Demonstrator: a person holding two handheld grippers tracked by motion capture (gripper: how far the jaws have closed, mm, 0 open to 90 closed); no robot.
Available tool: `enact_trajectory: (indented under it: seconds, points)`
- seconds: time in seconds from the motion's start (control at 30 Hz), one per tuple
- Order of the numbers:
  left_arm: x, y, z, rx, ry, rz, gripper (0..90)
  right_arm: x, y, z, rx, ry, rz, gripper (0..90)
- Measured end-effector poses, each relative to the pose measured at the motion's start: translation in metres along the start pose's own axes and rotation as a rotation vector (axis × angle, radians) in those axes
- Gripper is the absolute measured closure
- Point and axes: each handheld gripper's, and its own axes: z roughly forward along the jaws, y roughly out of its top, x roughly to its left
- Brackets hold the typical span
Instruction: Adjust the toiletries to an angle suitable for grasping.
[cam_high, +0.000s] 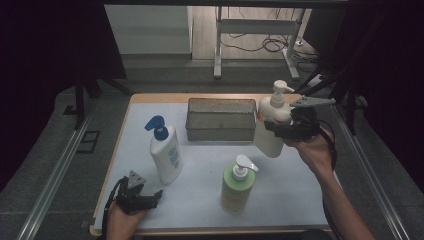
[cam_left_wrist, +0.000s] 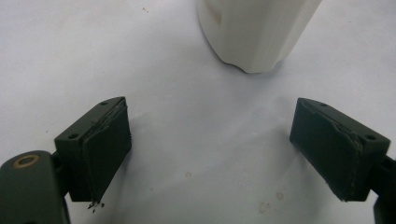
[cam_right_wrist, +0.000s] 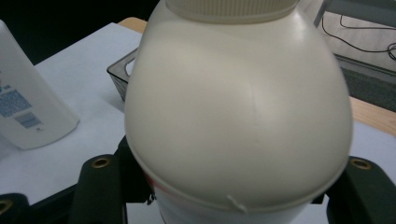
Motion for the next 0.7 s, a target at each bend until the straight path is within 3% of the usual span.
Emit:
enact_trajectory:
  seconds: [0.7]
  points:
    - [0.0, 0.0, 0.0, 0.001, 0.0, 0.001, 12.4, 0.021, 0.034, 0.035, -0.042, 0.021, 0.004, 37.4]
